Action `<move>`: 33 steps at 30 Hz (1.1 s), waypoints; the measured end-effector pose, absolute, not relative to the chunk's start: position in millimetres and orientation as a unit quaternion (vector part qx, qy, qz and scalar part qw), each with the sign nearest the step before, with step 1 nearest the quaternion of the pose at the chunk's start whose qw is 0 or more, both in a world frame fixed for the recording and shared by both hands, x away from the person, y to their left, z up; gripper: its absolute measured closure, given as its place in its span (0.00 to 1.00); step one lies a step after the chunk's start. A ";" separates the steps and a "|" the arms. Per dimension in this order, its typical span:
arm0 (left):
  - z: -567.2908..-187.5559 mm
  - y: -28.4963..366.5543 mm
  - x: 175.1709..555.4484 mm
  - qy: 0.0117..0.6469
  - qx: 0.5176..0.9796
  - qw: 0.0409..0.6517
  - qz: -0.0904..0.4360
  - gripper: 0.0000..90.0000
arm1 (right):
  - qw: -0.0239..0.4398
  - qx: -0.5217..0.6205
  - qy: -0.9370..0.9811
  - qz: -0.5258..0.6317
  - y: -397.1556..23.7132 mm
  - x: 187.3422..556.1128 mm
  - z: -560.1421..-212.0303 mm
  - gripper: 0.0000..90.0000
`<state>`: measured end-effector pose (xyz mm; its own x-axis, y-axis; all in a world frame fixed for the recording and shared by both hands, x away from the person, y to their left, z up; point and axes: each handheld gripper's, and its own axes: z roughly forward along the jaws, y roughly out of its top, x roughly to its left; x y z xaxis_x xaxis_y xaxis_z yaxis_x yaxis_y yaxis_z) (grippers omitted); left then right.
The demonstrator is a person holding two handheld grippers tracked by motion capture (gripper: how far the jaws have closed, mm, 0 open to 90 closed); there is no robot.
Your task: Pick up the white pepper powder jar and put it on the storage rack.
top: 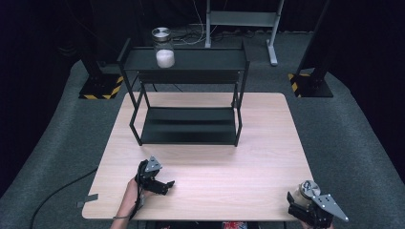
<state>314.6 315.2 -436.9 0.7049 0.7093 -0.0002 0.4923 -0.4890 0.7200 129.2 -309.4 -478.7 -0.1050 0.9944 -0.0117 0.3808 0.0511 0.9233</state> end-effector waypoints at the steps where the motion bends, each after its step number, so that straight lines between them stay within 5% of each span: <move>1: -436.9 315.2 314.6 0.353 0.850 0.361 0.150 0.00 | 0.373 0.554 0.620 0.411 -310.6 129.8 -479.1 0.00; 4: -436.8 315.2 314.7 0.353 0.850 0.361 0.150 0.00 | 0.371 0.550 0.624 0.413 -311.3 131.2 -479.8 0.01; 10: -436.9 315.2 314.6 0.353 0.850 0.361 0.150 0.00 | 0.381 0.544 0.613 0.428 -313.8 124.7 -484.7 0.33; 33: -436.8 316.4 315.3 0.347 0.852 0.362 0.148 0.00 | 0.332 0.483 0.659 0.472 -317.8 149.3 -461.5 0.34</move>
<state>315.3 316.4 -436.8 0.7153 0.6988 0.0015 0.4841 -0.4971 0.7201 149.3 -317.8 -461.5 -0.3138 0.9493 0.0190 0.3229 0.0879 0.9423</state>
